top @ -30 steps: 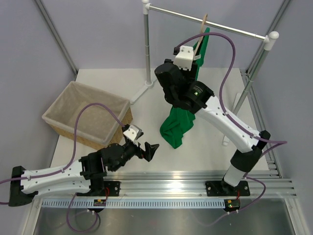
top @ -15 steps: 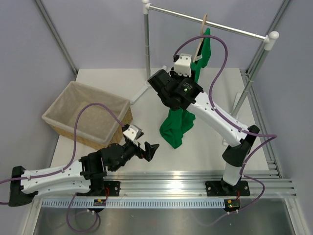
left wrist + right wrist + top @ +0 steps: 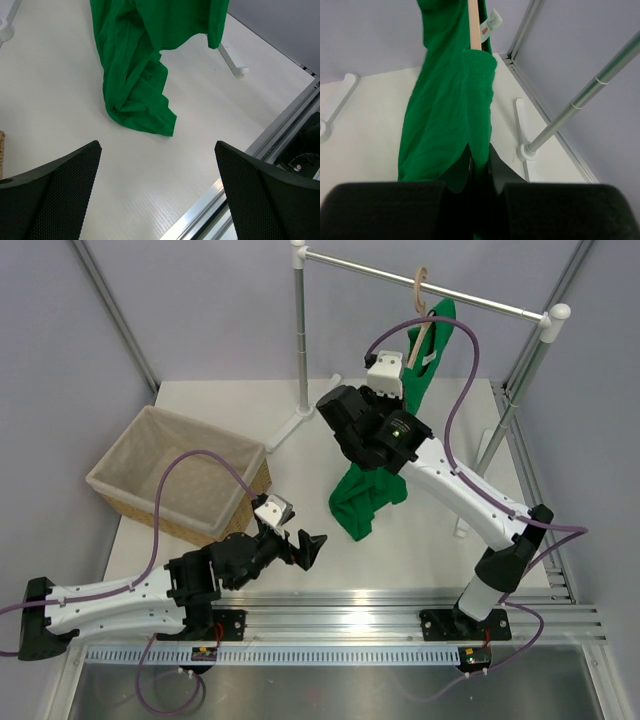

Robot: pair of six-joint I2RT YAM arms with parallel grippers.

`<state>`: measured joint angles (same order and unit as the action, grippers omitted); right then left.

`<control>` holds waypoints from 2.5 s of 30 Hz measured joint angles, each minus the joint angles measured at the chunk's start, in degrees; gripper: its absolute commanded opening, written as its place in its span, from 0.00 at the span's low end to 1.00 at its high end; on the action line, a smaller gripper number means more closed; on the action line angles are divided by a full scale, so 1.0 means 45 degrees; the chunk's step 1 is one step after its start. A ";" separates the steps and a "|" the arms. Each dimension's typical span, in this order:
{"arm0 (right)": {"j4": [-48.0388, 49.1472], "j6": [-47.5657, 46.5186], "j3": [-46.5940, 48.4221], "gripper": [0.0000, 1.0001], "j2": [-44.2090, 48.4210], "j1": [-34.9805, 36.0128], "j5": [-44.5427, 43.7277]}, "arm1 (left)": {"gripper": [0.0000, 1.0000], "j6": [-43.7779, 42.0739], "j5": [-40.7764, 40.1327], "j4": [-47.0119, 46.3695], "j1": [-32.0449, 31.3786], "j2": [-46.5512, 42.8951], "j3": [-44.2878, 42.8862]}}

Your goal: Remove the t-shirt from the hanger

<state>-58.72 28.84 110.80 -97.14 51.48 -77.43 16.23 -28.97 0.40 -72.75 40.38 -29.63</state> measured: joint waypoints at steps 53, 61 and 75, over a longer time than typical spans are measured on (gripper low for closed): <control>0.6441 -0.8451 -0.4847 0.00 0.7689 -0.0228 0.6071 | 0.99 0.0160 0.0568 0.2171 -0.0005 -0.2059 -0.2069; 0.4682 -0.7499 -0.6285 0.00 0.9675 -0.0257 1.2284 | 0.99 0.0015 0.1239 0.3215 0.0000 -0.2322 -0.3852; 0.4886 -0.5921 -0.9923 0.00 1.2186 -0.0282 2.0832 | 0.96 -0.1987 0.3755 0.5207 -0.0005 -0.2681 -0.7451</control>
<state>-36.73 2.20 66.15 -42.30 50.22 16.32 7.29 -12.08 23.83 -72.77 28.32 -63.16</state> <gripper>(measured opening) 0.123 0.974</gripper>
